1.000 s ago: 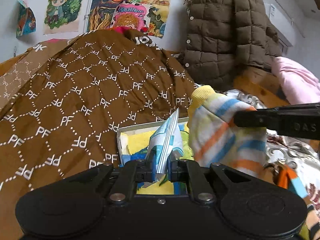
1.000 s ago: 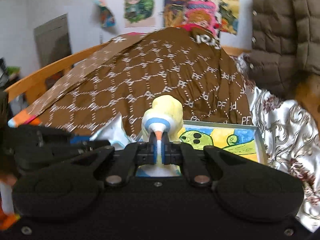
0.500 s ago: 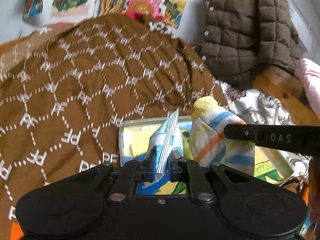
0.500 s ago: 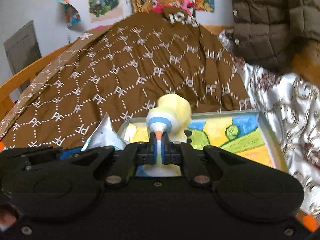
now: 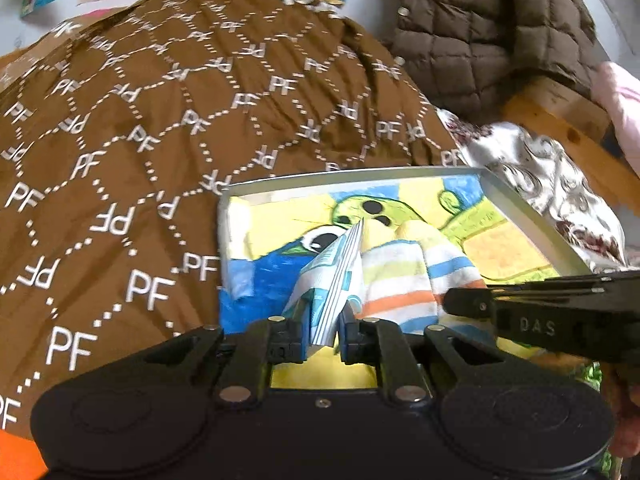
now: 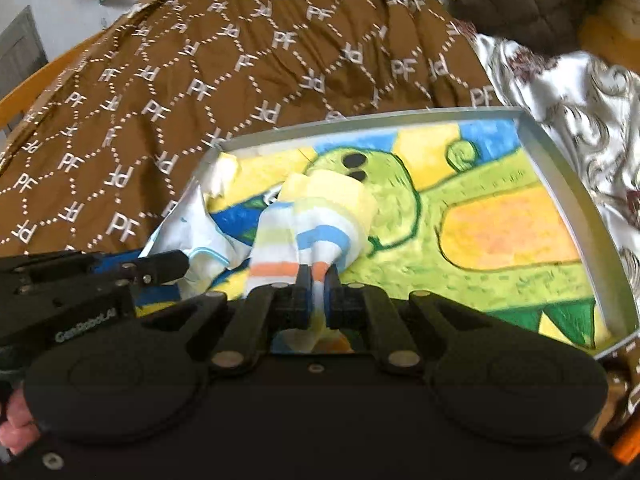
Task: Organize soft objects
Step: 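Carry the cloth and striped towel into the metal tray and open both grippers, then lift both tools away from the tray back over the pile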
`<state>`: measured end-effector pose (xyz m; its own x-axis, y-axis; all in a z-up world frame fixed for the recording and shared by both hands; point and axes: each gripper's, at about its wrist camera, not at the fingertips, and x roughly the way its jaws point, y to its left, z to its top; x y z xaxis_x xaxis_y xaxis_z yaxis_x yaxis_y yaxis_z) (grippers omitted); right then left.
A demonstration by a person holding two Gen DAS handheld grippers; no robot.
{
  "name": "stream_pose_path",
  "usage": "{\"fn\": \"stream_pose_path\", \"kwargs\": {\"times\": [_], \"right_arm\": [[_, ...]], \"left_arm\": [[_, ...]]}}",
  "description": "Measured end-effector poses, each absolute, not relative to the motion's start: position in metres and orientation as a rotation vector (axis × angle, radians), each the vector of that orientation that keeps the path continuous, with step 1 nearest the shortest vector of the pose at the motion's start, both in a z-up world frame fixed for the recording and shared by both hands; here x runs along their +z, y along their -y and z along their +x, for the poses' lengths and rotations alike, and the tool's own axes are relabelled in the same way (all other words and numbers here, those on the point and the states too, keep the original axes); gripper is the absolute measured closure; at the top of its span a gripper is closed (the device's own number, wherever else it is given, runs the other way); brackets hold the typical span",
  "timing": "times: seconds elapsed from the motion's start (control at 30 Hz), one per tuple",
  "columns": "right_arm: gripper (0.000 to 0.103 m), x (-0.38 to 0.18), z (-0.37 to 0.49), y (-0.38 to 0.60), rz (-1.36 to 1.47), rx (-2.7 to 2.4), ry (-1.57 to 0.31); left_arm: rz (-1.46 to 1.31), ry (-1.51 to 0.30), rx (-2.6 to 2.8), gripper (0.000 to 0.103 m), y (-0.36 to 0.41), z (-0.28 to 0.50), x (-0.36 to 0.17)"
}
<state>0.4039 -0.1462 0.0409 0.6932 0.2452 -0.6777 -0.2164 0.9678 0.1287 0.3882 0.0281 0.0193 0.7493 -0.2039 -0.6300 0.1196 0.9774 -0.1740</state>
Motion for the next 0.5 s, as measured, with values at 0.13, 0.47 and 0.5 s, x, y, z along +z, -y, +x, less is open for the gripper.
{"fn": "stream_pose_path", "kwargs": {"times": [0.13,0.47,0.5], "right_arm": [[0.097,0.035,0.402,0.158,0.061,0.251,-0.769],[0.05,0.05,0.375,0.185,0.073,0.254,-0.709],[0.048,0.052,0.37,0.188,0.08,0.253,-0.694]], "left_arm": [[-0.085,-0.713,-0.203,0.081,-0.017,0.39,0.02],[-0.066,-0.652,-0.2,0.039,-0.007,0.373,0.036],[-0.067,-0.615,-0.182,0.034,-0.008,0.366,0.041]]}}
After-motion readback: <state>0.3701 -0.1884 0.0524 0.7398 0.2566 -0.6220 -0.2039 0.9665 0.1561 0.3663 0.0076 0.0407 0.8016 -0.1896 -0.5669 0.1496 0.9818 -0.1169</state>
